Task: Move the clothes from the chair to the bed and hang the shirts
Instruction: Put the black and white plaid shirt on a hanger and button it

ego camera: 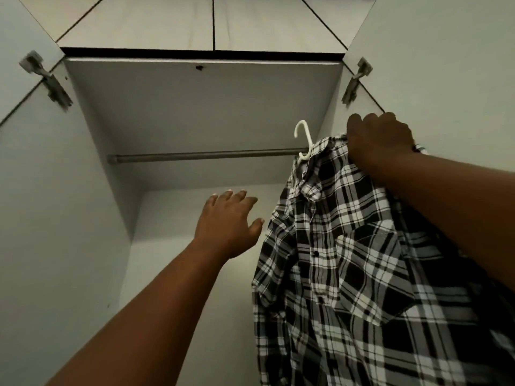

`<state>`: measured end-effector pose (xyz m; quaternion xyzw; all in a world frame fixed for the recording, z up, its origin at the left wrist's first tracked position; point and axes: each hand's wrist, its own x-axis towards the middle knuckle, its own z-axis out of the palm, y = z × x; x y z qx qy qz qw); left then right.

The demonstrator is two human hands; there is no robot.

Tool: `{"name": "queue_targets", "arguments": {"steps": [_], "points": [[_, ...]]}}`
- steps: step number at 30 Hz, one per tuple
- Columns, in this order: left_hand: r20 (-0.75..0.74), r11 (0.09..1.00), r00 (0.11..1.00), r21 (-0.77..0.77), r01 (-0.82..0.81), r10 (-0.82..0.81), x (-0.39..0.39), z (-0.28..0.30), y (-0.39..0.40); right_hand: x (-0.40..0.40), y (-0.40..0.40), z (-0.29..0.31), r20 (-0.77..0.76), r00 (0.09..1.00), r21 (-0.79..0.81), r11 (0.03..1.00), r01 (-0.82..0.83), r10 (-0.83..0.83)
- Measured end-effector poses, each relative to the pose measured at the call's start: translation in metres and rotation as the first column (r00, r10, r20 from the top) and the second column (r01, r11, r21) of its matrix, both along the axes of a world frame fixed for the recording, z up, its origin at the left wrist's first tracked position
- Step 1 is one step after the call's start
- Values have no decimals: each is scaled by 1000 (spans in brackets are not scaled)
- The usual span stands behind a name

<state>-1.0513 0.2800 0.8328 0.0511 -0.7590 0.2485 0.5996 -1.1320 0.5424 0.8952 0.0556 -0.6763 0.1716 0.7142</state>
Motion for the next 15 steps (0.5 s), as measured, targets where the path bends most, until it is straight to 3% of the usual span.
{"name": "queue_targets", "arguments": {"steps": [5,15], "points": [[20,996,995,6,94,-95,-36,-1,-27,-20,-35,3,-32,998,-4,999,45,-45],[20,987,988,-38,155,-154,-100,-13,-56,-71,-99,52,-74,994,54,996,-75,78]]}}
